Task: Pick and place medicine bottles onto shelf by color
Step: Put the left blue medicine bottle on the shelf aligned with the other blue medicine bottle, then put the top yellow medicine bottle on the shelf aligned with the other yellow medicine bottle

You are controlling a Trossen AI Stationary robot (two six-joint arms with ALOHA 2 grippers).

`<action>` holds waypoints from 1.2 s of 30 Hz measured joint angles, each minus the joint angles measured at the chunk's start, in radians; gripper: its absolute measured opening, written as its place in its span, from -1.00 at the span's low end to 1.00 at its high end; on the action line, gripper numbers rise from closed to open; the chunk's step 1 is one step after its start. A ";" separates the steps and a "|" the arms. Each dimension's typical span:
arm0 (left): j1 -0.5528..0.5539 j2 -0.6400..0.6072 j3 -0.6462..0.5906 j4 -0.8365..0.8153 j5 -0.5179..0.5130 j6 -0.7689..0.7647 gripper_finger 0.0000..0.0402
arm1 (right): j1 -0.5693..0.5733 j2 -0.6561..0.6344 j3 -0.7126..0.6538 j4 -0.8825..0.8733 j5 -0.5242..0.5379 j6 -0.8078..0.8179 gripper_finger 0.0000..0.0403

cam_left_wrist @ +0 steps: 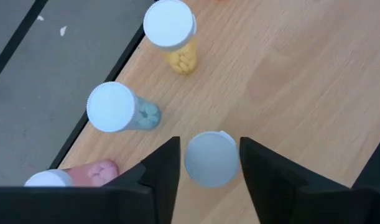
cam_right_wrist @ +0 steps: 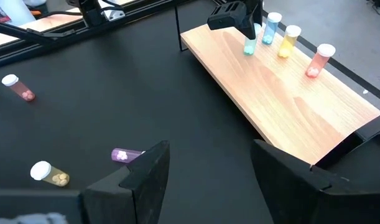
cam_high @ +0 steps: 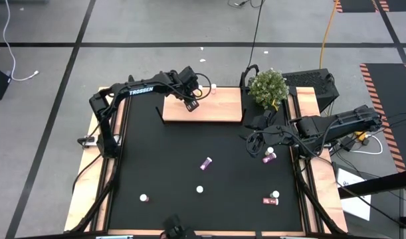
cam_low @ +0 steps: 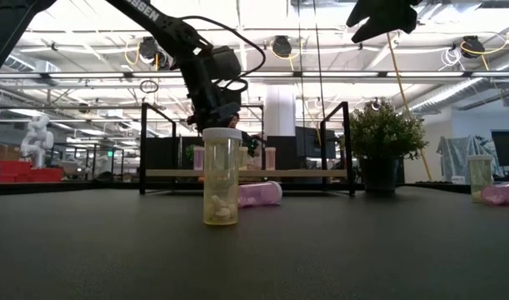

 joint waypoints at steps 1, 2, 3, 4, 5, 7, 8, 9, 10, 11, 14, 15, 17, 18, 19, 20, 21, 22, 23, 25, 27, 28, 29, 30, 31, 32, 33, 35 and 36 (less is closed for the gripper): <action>0.000 0.000 0.000 0.001 0.000 -0.002 -0.09 | 0.000 0.000 0.000 0.000 0.000 0.001 0.09; 0.000 0.000 0.000 0.001 0.000 -0.004 -0.04 | 0.000 0.000 0.000 0.000 0.000 0.002 0.09; 0.000 0.000 0.000 0.001 0.000 -0.005 0.02 | 0.000 0.000 0.000 0.000 0.000 0.005 0.09; 0.000 0.000 0.000 0.001 0.000 -0.005 0.08 | 0.000 0.000 0.000 0.000 0.000 0.005 0.09; 0.000 0.000 0.000 0.001 0.000 -0.006 0.13 | 0.000 0.000 0.000 0.000 -0.001 0.006 0.09; 0.000 -0.002 0.000 -0.001 0.000 -0.004 0.25 | 0.000 0.000 0.000 0.000 0.000 0.006 0.09; 0.000 -0.008 0.000 -0.007 0.000 -0.003 0.30 | 0.000 0.000 0.000 0.000 -0.001 0.006 0.09; 0.000 -0.015 0.001 -0.017 -0.001 -0.002 0.35 | 0.000 -0.001 0.000 0.000 -0.001 0.007 0.09; 0.000 -0.024 0.011 -0.039 -0.001 0.005 0.40 | 0.000 -0.005 0.000 0.000 -0.001 0.009 0.09; 0.000 -0.036 0.027 -0.060 -0.001 0.014 0.44 | 0.000 -0.008 0.000 0.000 -0.001 0.009 0.09; -0.003 -0.082 0.081 -0.129 -0.002 0.045 0.56 | 0.000 -0.028 0.000 -0.001 -0.001 0.002 0.09; -0.005 -0.099 0.096 -0.149 -0.002 0.049 0.59 | 0.000 -0.034 0.000 0.000 -0.001 -0.010 0.09; -0.011 -0.138 0.127 -0.169 -0.005 0.049 0.64 | 0.000 -0.050 0.000 0.000 -0.001 -0.043 0.09; -0.017 -0.161 0.138 -0.174 -0.005 0.047 0.66 | 0.000 -0.055 0.000 0.000 -0.001 -0.059 0.09; -0.025 -0.184 0.149 -0.178 -0.005 0.045 0.68 | 0.000 -0.059 0.000 -0.001 0.000 -0.074 0.09; -0.034 -0.208 0.160 -0.177 -0.006 0.040 0.69 | -0.001 -0.062 0.000 -0.001 0.001 -0.075 0.09; -0.042 -0.233 0.168 -0.173 -0.005 0.030 0.69 | -0.004 -0.063 0.000 0.000 0.000 -0.069 0.09; -0.052 -0.253 0.171 -0.176 -0.005 0.016 0.69 | -0.009 -0.062 0.000 -0.002 0.000 -0.043 0.09; -0.066 -0.270 0.175 -0.179 -0.005 0.000 0.69 | -0.015 -0.060 -0.001 -0.003 0.000 -0.001 0.09; -0.094 -0.305 0.176 -0.182 -0.005 -0.034 0.69 | -0.023 -0.056 -0.009 -0.025 -0.011 0.098 0.09; -0.130 -0.330 0.176 -0.188 -0.005 -0.061 0.69 | -0.024 -0.049 -0.020 -0.066 -0.037 0.209 0.09; -0.149 -0.340 0.176 -0.189 -0.004 -0.071 0.69 | -0.023 -0.047 -0.028 -0.082 -0.053 0.269 0.09; -0.165 -0.348 0.176 -0.199 -0.004 -0.079 0.69 | -0.017 -0.046 -0.038 -0.097 -0.063 0.327 0.09; -0.183 -0.353 0.176 -0.213 -0.004 -0.084 0.69 | -0.011 -0.045 -0.052 -0.105 -0.083 0.376 0.09; -0.202 -0.353 0.176 -0.223 -0.003 -0.086 0.69 | 0.000 -0.044 -0.066 -0.108 -0.099 0.419 0.09; -0.219 -0.353 0.176 -0.230 -0.003 -0.086 0.69 | 0.013 -0.043 -0.085 -0.107 -0.118 0.460 0.09; -0.231 -0.353 0.175 -0.240 -0.004 -0.085 0.69 | 0.028 -0.040 -0.103 -0.109 -0.134 0.495 0.09; -0.256 -0.353 0.156 -0.240 -0.004 -0.084 0.69 | 0.065 -0.033 -0.137 -0.118 -0.164 0.546 0.08; -0.269 -0.353 0.142 -0.237 -0.004 -0.087 0.69 | 0.085 -0.032 -0.153 -0.141 -0.185 0.574 0.07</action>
